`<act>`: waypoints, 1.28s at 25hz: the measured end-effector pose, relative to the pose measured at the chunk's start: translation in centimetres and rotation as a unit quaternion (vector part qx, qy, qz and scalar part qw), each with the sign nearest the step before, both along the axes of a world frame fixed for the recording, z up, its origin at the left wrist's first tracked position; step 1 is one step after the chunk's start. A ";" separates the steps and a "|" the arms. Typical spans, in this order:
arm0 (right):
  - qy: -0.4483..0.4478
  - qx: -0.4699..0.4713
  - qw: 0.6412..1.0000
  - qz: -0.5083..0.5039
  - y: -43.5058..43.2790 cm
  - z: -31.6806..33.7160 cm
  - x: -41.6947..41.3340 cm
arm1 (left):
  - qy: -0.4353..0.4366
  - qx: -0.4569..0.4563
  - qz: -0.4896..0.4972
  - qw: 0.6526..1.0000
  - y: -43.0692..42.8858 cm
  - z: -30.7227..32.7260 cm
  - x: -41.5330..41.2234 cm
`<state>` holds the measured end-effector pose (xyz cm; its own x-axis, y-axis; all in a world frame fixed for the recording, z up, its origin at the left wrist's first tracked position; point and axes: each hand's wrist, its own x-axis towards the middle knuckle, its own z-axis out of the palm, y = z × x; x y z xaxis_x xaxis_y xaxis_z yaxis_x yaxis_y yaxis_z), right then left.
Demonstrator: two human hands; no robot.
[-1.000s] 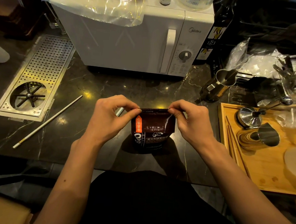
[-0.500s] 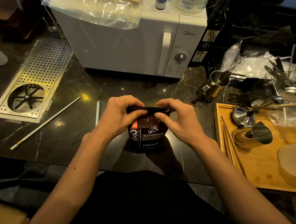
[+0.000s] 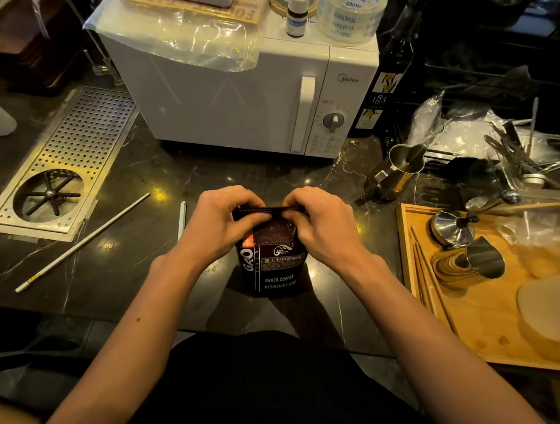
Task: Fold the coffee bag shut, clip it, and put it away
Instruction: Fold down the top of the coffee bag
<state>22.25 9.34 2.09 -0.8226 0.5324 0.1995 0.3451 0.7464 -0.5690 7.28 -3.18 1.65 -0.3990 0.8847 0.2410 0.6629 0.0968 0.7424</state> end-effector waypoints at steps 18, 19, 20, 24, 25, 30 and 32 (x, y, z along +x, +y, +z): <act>0.110 -0.146 0.982 -0.051 1.1 -0.7 1.6 | -0.157 -0.010 0.078 0.985 -1.5 -1.1 -0.5; 0.115 -0.142 0.982 -0.049 1.1 -0.7 1.6 | -0.163 -0.010 0.071 0.984 -1.5 -1.1 -0.5; 0.118 -0.136 0.982 -0.050 1.2 -0.8 1.7 | -0.166 -0.005 0.069 0.984 -1.4 -1.1 -0.4; 0.125 -0.101 0.986 -0.043 1.0 -1.1 1.4 | -0.148 0.036 0.084 0.985 -0.7 -1.6 0.6; 0.127 -0.100 0.986 -0.038 0.9 -1.1 1.5 | -0.138 0.046 0.091 0.985 -0.5 -1.7 0.8; 0.139 -0.108 0.984 -0.007 0.6 -0.9 1.4 | -0.122 0.074 0.087 0.986 -0.3 -1.8 0.9; 0.153 -0.111 0.982 -0.025 0.4 -1.0 0.9 | -0.127 0.075 0.095 0.984 -0.4 -2.0 1.2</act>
